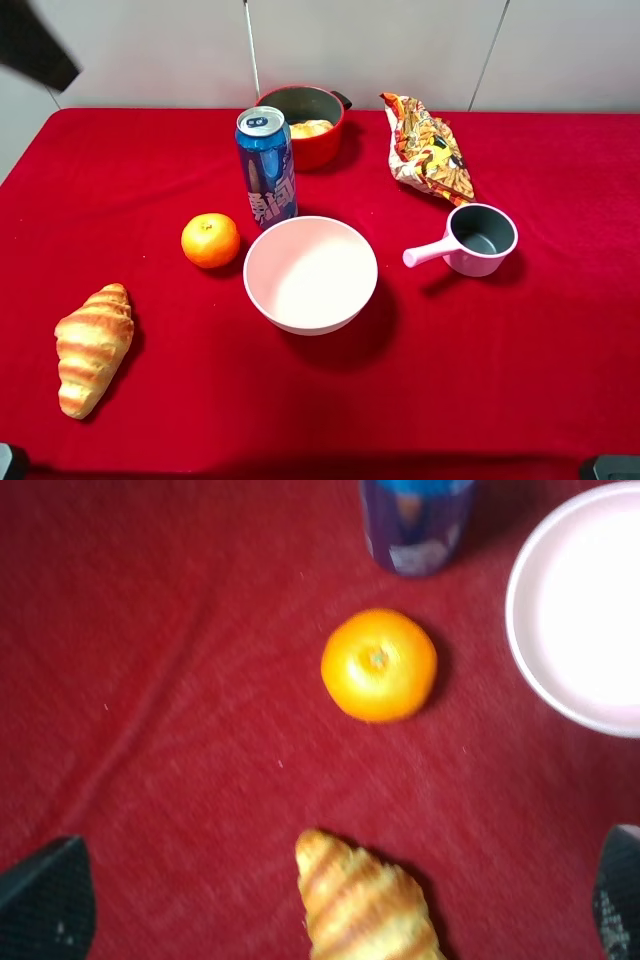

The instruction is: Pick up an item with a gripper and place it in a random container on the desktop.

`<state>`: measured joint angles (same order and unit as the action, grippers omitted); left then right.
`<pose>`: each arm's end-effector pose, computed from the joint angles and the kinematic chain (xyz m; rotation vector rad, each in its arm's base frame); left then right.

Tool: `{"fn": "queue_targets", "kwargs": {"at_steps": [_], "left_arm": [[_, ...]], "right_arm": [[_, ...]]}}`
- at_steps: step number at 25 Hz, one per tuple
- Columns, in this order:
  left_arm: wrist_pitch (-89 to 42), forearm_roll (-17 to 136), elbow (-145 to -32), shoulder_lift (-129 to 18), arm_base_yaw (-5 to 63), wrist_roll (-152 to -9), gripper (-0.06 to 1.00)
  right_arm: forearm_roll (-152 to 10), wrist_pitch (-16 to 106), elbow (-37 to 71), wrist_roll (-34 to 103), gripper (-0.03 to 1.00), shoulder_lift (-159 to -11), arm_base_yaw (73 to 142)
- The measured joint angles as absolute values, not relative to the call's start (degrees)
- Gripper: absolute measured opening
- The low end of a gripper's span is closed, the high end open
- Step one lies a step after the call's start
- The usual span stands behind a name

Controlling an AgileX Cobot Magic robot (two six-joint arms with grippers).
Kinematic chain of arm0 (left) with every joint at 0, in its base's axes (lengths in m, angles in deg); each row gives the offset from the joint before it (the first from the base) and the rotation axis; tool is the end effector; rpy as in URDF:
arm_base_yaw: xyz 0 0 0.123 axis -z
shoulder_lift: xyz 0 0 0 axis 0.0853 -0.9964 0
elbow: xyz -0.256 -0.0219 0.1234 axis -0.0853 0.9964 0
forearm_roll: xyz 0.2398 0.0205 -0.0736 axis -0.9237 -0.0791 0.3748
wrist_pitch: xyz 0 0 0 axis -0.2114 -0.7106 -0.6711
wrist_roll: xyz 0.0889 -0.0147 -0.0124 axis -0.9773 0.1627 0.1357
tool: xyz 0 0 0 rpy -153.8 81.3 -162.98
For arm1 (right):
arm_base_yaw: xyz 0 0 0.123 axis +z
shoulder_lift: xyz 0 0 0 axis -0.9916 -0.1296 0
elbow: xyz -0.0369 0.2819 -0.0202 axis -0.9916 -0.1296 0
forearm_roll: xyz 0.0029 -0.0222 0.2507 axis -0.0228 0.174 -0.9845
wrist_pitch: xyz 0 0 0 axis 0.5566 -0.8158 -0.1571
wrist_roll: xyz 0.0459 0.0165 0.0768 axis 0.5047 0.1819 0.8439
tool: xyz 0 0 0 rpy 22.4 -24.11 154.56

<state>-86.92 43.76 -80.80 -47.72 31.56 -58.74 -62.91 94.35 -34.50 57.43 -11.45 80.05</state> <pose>0.1903 -0.0913 0.3904 0.8541 2.4000 -0.0377 -0.0042 -0.0006 0.2800 0.0437 1.9993 -0.0405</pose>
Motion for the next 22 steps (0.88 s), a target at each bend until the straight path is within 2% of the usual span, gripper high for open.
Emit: {"fn": "queue_targets", "kwargs": {"at_steps": [12, 16, 22], "left_arm": [[-86.99, 46.38, -61.32, -20.33, 30.70, -51.87, 0.99], [-86.99, 46.38, -55.40, -12.22, 26.31, -51.47, 0.99], [-86.93, 46.38, -48.29, -2.26, 15.80, -51.24, 0.99]], "right_arm": [[-62.91, 94.35, -34.50, 57.43, 0.69, -11.45, 80.05], [-62.91, 94.35, -34.50, 57.43, 0.69, -11.45, 80.05], [-62.91, 94.35, -34.50, 57.43, 0.69, -11.45, 80.05]]}}
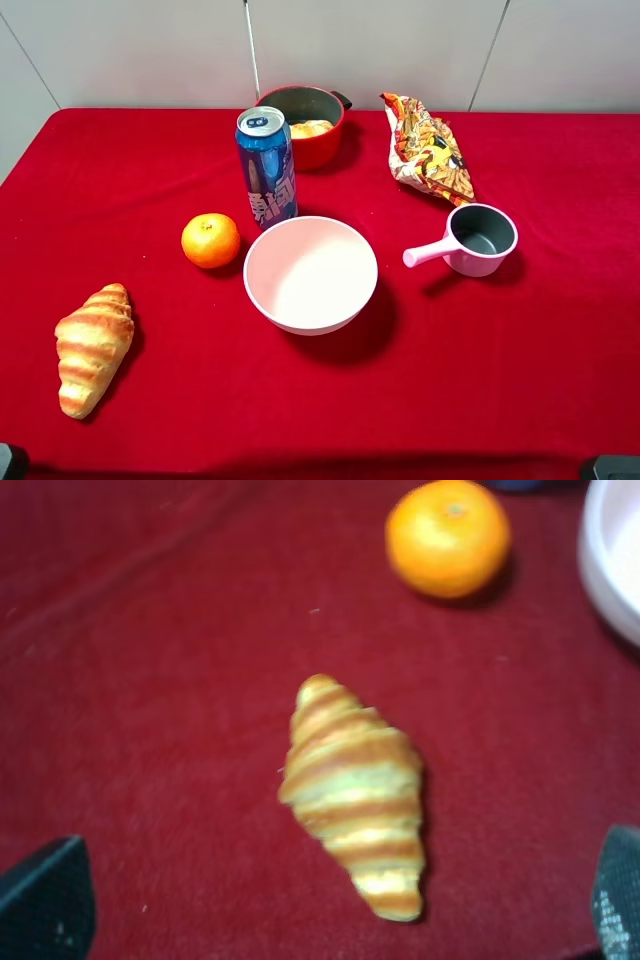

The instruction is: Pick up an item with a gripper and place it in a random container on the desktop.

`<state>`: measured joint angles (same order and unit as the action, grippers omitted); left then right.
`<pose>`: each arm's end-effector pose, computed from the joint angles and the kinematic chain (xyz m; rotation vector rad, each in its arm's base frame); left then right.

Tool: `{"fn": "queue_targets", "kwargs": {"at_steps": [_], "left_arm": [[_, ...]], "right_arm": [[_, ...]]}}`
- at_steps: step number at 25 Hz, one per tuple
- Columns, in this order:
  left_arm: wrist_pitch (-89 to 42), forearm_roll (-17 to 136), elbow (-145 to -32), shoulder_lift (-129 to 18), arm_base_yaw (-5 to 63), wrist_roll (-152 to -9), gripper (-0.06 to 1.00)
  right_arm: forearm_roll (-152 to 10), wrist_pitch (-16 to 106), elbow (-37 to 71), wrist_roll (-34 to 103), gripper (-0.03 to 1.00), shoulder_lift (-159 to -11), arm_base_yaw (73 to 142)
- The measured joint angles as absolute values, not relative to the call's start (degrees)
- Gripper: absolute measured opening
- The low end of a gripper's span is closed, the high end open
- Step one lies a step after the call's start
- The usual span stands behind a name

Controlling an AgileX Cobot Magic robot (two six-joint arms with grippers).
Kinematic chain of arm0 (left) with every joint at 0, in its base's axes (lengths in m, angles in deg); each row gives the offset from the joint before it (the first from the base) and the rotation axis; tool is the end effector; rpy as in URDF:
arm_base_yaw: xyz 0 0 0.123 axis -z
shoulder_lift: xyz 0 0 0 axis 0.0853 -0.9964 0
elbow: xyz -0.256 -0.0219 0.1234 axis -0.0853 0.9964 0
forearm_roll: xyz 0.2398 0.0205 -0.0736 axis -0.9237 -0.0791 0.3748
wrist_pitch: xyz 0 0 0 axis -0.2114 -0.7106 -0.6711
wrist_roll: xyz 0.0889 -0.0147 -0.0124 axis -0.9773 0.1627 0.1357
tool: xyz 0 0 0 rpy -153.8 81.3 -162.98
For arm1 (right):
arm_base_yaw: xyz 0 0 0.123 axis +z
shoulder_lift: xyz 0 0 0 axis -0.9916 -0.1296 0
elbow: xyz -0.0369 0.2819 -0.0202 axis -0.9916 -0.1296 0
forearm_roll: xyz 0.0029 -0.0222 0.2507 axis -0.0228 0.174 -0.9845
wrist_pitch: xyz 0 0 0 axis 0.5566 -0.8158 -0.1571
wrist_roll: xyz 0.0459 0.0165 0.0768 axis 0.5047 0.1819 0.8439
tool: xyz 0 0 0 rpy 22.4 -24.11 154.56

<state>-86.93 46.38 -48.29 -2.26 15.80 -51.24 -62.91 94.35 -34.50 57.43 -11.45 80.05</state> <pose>0.0339 -0.0065 0.3163 0.3161 2.3019 -0.0544 -0.0042 -0.0006 0.2800 0.0437 1.9993 -0.0405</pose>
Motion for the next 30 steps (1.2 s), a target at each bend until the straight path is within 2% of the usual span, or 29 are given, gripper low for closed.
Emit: {"fn": "queue_targets", "kwargs": {"at_steps": [5, 10, 16, 30], "left_arm": [[-86.81, 46.38, -43.96, 5.09, 7.67, -51.24, 0.99], [-86.33, 47.48, -40.62, 11.54, 2.66, -51.18, 0.99], [-83.16, 49.16, -38.08, 18.07, 1.22, -52.35, 0.99], [-81.04, 50.74, -37.21, 18.14, 1.22, -54.07, 0.99]], "right_arm": [[-62.91, 94.35, -34.50, 57.43, 0.69, -11.45, 80.05], [-62.91, 94.35, -34.50, 57.43, 0.69, -11.45, 80.05], [-62.91, 94.35, -34.50, 57.43, 0.69, -11.45, 80.05], [-62.91, 94.35, -34.50, 57.43, 0.69, -11.45, 80.05]]}}
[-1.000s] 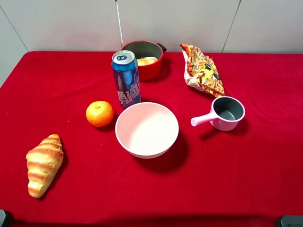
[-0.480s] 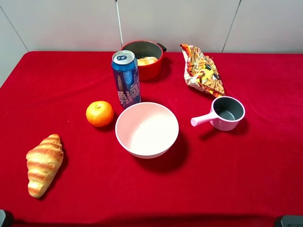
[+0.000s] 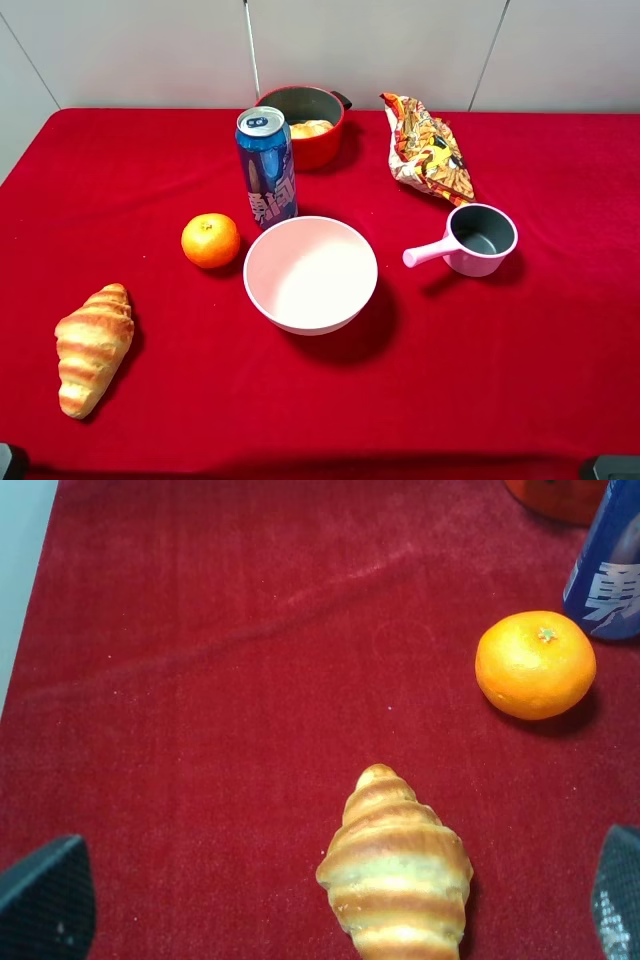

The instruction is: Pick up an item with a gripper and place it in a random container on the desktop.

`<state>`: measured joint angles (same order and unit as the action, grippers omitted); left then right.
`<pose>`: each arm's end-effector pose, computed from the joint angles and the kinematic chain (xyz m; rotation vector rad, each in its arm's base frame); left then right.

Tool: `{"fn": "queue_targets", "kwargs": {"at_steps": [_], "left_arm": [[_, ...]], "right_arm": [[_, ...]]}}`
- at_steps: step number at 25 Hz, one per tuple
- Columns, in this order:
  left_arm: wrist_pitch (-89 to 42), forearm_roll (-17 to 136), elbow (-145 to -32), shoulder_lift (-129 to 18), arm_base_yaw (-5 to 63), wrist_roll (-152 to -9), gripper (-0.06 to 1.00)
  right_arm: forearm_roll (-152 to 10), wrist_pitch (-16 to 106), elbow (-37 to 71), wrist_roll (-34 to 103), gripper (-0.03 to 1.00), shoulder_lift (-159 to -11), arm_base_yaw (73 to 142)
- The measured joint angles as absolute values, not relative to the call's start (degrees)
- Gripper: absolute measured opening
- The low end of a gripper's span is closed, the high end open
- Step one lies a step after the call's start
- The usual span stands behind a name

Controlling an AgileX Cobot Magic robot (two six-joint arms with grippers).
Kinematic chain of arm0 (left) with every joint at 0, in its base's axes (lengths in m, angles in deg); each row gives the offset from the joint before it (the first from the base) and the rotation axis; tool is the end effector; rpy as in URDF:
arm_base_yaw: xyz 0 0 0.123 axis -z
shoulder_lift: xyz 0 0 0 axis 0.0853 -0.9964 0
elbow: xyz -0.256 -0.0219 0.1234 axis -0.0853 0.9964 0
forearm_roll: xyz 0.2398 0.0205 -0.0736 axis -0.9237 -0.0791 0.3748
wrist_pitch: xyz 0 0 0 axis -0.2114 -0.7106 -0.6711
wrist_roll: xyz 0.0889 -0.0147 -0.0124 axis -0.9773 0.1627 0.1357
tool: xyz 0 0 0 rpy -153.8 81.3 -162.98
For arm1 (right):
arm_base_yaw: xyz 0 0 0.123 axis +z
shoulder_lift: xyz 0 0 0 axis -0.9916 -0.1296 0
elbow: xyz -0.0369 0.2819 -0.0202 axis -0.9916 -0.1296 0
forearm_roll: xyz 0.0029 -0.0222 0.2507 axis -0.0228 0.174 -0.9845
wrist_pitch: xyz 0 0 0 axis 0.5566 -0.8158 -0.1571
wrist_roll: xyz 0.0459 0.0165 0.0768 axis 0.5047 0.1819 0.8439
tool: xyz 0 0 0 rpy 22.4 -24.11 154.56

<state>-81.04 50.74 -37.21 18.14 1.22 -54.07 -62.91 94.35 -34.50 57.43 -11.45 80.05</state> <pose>-0.0046 -0.0064 0.2740 0.0733 2.0538 0.0303 -0.0042 -0.0006 0.2800 0.0437 1.9993 -0.0405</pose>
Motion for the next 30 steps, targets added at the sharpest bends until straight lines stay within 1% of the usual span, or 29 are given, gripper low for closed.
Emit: {"fn": "queue_targets", "kwargs": {"at_steps": [22, 30], "left_arm": [[-81.04, 50.74, -37.21, 18.14, 1.22, -54.07, 0.99], [-81.04, 50.74, -37.21, 18.14, 1.22, -54.07, 0.99]], "right_arm": [[-62.91, 94.35, -34.50, 57.43, 0.69, -11.45, 80.14], [-62.91, 94.35, -34.50, 57.43, 0.69, -11.45, 84.98]]}}
